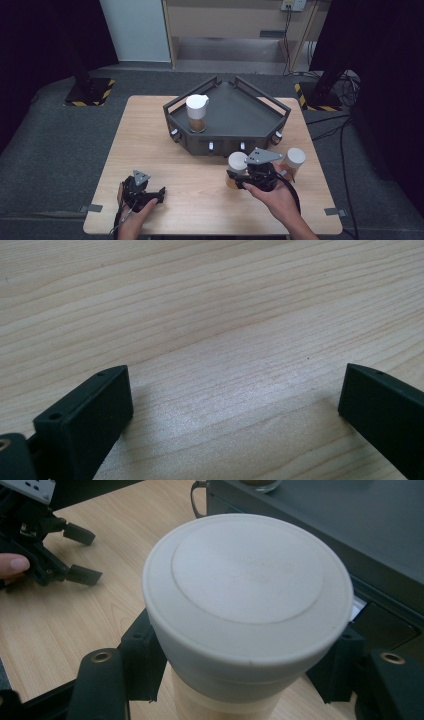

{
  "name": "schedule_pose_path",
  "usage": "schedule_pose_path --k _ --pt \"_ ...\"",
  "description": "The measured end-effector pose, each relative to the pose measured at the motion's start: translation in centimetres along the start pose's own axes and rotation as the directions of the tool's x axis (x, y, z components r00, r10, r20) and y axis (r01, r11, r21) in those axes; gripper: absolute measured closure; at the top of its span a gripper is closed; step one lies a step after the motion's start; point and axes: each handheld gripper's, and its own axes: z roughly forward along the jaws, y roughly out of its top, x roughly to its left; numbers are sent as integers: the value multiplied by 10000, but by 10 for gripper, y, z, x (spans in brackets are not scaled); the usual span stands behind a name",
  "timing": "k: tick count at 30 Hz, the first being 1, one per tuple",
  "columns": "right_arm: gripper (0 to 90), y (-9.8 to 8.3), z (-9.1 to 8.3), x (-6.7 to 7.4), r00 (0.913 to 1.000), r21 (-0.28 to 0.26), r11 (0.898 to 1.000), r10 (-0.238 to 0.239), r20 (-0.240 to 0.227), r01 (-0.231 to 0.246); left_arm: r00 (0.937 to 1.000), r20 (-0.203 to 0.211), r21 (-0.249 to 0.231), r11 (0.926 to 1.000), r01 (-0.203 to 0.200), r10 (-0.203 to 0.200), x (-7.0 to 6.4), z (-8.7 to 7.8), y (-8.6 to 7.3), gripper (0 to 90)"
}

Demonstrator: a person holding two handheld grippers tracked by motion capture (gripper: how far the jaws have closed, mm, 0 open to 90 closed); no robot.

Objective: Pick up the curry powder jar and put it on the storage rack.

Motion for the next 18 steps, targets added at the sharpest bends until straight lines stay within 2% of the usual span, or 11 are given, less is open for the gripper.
schedule_pose_path --k 18 --pt "349 19 -7 -2 9999 56 9999 83 90 -84 10000 -9 9 10000 15 -15 0 0 0 0"
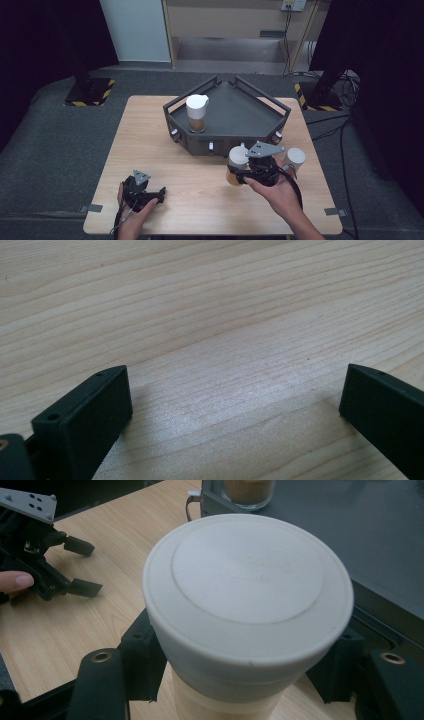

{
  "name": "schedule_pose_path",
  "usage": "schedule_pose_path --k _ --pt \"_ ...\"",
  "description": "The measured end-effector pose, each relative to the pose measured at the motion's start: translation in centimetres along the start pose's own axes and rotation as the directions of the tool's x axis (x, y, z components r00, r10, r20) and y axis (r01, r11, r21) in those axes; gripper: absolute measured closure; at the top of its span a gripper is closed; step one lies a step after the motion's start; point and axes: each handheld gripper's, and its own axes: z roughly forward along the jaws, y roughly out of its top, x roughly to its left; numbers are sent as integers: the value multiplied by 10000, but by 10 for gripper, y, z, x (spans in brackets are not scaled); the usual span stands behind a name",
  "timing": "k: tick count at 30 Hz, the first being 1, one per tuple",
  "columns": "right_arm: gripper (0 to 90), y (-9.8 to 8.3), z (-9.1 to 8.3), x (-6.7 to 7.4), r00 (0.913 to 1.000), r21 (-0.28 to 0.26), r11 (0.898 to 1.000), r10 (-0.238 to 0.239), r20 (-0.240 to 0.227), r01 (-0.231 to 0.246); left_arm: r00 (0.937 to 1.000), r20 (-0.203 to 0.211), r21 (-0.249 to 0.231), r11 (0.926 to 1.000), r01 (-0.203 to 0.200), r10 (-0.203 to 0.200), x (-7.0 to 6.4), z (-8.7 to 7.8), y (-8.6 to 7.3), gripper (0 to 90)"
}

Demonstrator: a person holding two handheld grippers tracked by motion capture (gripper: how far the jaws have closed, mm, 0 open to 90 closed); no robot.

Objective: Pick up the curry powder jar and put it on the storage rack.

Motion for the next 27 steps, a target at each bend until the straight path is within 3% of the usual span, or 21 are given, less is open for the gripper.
schedule_pose_path --k 13,27 --pt "349 5 -1 1 10000 8 10000 -45 61 45 10000 11 3 10000 -3 3 0 0 0 0" --pt "349 26 -9 -2 9998 -49 9998 -186 41 186 10000 1 7 10000 3 -3 0 0 1 0"
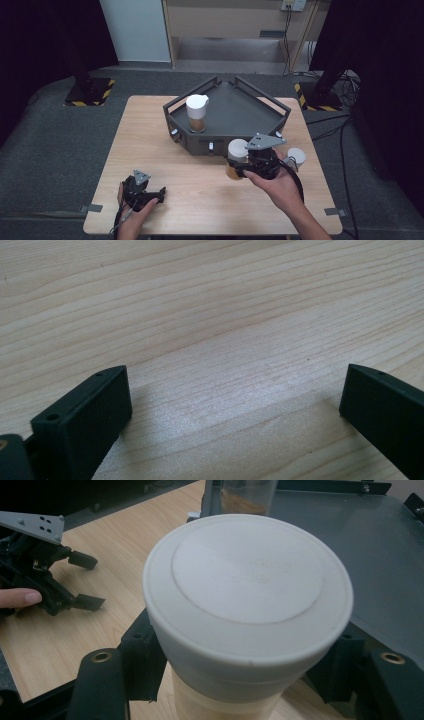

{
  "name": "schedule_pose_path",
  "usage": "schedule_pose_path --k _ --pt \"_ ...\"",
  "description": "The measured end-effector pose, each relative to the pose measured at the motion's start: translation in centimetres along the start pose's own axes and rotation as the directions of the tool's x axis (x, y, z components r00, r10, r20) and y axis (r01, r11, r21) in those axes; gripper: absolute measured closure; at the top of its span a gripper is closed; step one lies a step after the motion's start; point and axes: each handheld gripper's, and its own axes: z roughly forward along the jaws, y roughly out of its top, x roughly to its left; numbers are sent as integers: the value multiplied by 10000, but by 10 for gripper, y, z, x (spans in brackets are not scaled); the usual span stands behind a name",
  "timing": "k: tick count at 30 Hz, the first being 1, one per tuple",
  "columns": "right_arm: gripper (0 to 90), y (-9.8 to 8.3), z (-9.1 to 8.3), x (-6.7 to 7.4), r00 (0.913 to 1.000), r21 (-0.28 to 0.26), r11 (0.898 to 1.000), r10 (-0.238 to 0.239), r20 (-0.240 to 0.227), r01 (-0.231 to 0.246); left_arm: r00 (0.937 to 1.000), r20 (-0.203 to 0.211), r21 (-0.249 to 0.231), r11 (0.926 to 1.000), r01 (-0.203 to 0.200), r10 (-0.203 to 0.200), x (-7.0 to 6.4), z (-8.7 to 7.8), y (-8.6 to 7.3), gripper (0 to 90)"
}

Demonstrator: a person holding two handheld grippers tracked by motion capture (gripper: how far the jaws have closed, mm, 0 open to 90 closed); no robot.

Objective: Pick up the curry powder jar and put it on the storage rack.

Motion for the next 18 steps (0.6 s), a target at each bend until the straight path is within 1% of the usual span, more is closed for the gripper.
schedule_pose_path --k 11,18 --pt "349 17 -5 -1 9999 20 10000 -80 94 79 10000 3 6 10000 -13 13 0 0 0 0" --pt "349 26 -5 -3 10000 -87 9999 -76 24 76 10000 2 8 10000 -11 11 0 0 0 0"
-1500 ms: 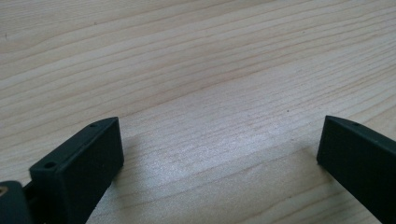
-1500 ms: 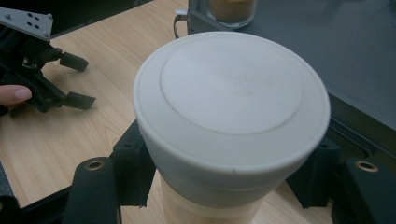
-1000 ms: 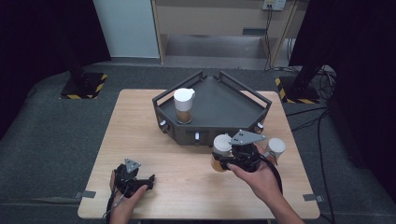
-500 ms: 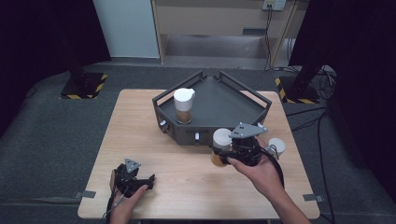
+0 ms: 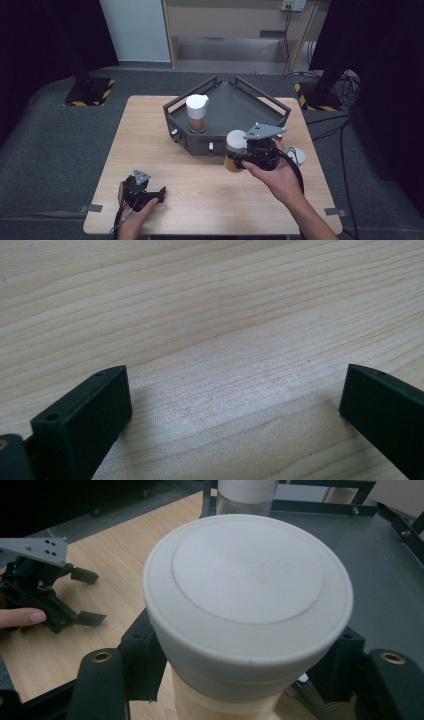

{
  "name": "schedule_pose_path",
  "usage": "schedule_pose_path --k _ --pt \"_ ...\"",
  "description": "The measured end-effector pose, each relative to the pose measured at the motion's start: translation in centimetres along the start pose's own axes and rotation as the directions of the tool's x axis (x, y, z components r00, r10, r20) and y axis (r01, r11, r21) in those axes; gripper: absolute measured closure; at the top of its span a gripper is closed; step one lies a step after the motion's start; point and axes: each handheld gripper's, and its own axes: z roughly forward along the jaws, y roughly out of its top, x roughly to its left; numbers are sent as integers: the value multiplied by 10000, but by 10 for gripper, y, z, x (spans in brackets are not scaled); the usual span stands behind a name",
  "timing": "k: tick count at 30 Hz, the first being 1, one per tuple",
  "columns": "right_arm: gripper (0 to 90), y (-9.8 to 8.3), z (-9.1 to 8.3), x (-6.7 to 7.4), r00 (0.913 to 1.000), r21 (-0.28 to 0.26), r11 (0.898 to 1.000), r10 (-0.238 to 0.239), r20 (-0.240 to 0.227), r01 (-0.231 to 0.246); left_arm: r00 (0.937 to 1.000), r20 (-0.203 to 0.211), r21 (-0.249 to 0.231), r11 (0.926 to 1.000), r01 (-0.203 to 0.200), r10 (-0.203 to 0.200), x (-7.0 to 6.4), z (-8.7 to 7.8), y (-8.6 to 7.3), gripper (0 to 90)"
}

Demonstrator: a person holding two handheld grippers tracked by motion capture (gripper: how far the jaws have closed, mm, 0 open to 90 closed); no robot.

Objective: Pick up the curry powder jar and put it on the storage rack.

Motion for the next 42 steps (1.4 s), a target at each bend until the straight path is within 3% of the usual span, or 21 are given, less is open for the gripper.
schedule_pose_path --k 13,42 --pt "349 18 2 3 9999 6 9999 -111 25 111 10000 1 -3 10000 1 -1 0 0 0 0" --pt "349 40 0 -3 9996 -147 9998 -142 242 145 10000 1 -4 10000 -1 1 0 0 0 0"
